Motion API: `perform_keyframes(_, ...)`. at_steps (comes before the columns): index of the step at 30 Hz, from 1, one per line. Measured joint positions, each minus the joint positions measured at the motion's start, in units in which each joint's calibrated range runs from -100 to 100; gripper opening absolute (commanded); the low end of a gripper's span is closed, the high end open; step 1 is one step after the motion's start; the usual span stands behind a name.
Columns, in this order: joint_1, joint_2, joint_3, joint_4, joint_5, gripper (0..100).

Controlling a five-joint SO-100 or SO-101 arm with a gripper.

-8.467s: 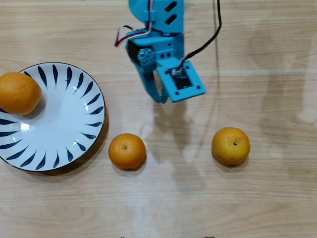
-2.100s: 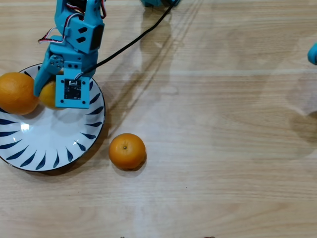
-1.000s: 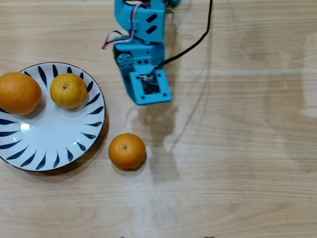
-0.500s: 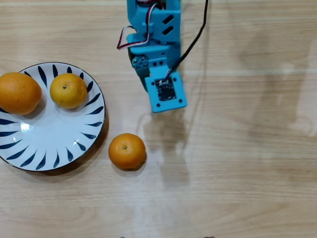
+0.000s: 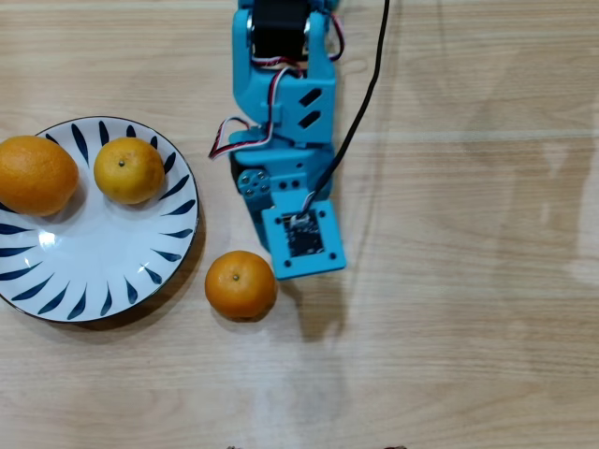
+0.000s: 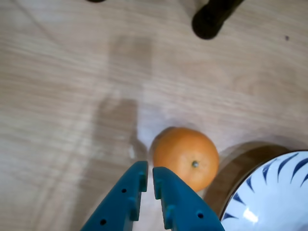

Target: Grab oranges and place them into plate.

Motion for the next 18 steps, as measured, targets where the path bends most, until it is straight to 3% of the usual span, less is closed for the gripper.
perform_keyframes(3,1.44,0.51,5.93,-6.55,0.00,6)
perform_keyframes(10,2.79,0.51,15.67,-14.21,-0.16,34)
perform_keyframes(18,2.20,0.51,16.11,-14.21,-5.16,36)
